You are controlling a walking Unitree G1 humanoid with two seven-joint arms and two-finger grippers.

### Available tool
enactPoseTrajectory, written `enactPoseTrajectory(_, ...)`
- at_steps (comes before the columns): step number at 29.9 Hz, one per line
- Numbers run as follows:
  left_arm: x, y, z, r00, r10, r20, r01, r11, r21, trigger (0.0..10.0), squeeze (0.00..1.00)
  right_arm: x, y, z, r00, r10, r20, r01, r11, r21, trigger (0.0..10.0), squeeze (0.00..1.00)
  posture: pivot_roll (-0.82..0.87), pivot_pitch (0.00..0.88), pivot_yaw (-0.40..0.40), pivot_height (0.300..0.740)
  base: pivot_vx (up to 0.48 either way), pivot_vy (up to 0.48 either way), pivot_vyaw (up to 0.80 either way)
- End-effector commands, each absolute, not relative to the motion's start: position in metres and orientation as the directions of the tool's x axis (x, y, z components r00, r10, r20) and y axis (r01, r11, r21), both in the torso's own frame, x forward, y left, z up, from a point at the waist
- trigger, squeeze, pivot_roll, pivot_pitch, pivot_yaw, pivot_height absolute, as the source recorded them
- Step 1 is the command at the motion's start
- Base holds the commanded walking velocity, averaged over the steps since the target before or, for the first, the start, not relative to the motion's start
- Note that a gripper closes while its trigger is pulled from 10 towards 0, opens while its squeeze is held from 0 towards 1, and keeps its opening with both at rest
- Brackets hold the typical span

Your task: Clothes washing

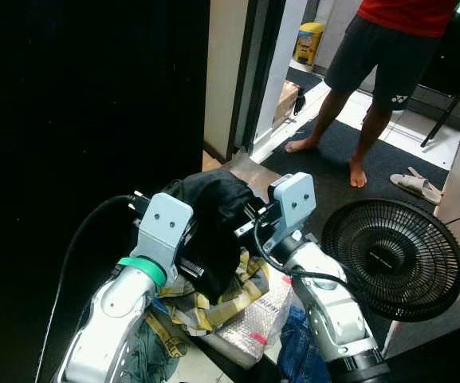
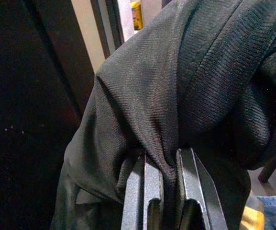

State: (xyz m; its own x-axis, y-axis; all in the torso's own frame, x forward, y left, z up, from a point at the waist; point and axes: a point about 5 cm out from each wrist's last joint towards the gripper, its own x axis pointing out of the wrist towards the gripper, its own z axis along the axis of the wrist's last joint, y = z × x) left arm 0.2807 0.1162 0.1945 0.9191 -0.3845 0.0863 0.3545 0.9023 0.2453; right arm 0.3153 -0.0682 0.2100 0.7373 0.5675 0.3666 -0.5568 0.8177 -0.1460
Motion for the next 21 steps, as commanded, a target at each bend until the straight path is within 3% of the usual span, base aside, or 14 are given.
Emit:
enactPoseTrajectory(1,0.280,0.117,0.190,0.923,-0.379,0.073,0.354,0.906,0.233,10.0,1.00,0.312,-0.068,0.215,0.727,0.566,0.389,-0.558,0.817,-0.145,10.0,0.00,0.09,0.119,0.003,0.740,0.000,0.000,0.00)
enactPoseTrajectory(12,0.280,0.119,0.193,0.917,-0.389,0.087,0.361,0.904,0.229,10.0,1.00,0.309,-0.074,0.216,0.728,0.566,0.386,-0.557,0.817,-0.147,10.0,0.00,0.08,0.113,0.003,0.740,0.000,0.000,0.00)
enactPoseTrajectory(17,0.278,0.123,0.191,0.924,-0.377,0.069,0.351,0.904,0.244,10.0,1.00,0.290,-0.077,0.188,0.656,0.722,0.221,-0.699,0.691,-0.183,10.0,0.00,0.08,0.110,0.001,0.740,0.000,0.000,0.00)
enactPoseTrajectory(18,0.275,0.126,0.190,0.924,-0.378,0.059,0.356,0.905,0.233,10.0,0.00,0.284,-0.083,0.176,0.658,0.733,0.172,-0.704,0.680,-0.204,10.0,0.00,0.07,0.107,0.000,0.740,0.000,0.000,0.00)
enactPoseTrajectory(19,0.273,0.128,0.189,0.923,-0.380,0.053,0.360,0.906,0.224,10.0,0.00,0.280,-0.088,0.170,0.665,0.732,0.147,-0.700,0.680,-0.219,10.0,0.00,0.07,0.107,0.000,0.740,0.000,0.000,0.00)
enactPoseTrajectory(20,0.269,0.132,0.190,0.924,-0.378,0.054,0.358,0.906,0.225,10.0,0.00,0.282,-0.101,0.170,0.733,0.659,0.170,-0.629,0.752,-0.197,10.0,0.00,0.07,0.105,0.003,0.740,0.000,0.000,0.00)
enactPoseTrajectory(21,0.269,0.132,0.190,0.924,-0.378,0.054,0.358,0.906,0.225,10.0,0.00,0.282,-0.101,0.170,0.733,0.659,0.170,-0.629,0.752,-0.197,10.0,0.00,0.07,0.105,0.003,0.740,0.000,0.000,0.00)
